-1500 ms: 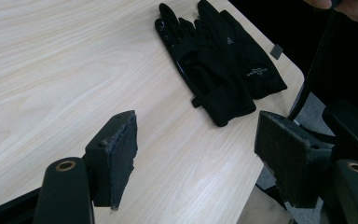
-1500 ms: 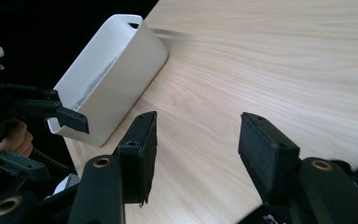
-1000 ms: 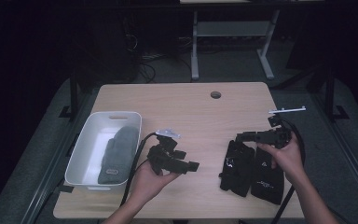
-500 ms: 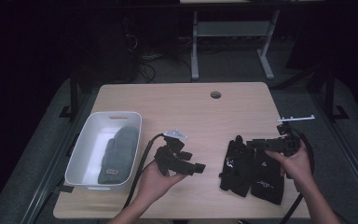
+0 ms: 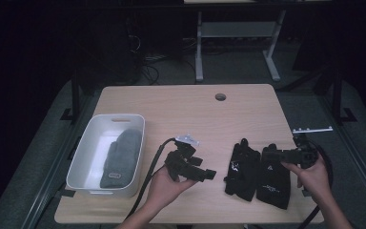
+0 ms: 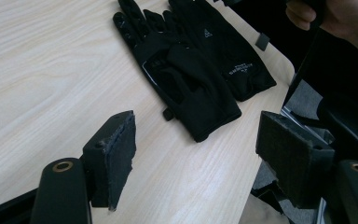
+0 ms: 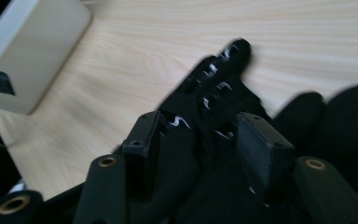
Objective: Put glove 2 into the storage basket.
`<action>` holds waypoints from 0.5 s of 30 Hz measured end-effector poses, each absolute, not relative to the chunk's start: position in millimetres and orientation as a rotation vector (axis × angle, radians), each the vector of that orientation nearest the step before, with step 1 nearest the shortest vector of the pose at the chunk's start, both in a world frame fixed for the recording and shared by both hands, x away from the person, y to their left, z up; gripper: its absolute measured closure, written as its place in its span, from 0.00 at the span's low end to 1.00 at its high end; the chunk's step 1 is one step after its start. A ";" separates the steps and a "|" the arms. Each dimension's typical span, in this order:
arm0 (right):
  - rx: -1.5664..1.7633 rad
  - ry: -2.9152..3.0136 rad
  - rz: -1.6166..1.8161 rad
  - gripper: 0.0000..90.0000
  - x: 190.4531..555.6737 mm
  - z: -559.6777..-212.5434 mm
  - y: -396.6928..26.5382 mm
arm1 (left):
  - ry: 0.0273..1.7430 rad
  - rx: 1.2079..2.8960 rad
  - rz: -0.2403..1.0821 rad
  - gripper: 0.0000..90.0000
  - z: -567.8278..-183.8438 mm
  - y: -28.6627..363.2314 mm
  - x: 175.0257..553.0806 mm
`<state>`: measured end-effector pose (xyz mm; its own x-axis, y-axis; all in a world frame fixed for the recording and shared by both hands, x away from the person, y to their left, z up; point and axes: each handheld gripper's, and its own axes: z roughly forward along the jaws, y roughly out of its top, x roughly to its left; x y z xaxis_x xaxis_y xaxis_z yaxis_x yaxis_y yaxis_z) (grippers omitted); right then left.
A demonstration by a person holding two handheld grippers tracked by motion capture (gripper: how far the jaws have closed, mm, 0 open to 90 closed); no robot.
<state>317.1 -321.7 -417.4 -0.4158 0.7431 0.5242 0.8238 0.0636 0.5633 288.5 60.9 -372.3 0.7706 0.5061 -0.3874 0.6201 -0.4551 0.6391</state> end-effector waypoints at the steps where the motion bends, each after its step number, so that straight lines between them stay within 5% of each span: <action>1: -1.648 -2.226 -1.283 0.55 315.6 -418.9 -323.4 | 0.835 2.146 -0.178 0.32 -373.0 59.7 288.6; 15: -1.709 -2.326 -1.182 0.56 297.1 -439.4 -340.6 | 0.824 2.165 -0.196 0.31 -378.2 48.4 286.4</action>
<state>297.1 -340.6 -439.4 -0.3995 0.8085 0.4322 0.8257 0.1124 0.5529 286.4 48.4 -378.2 0.7766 0.4945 -0.3904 0.6171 -0.4727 0.6290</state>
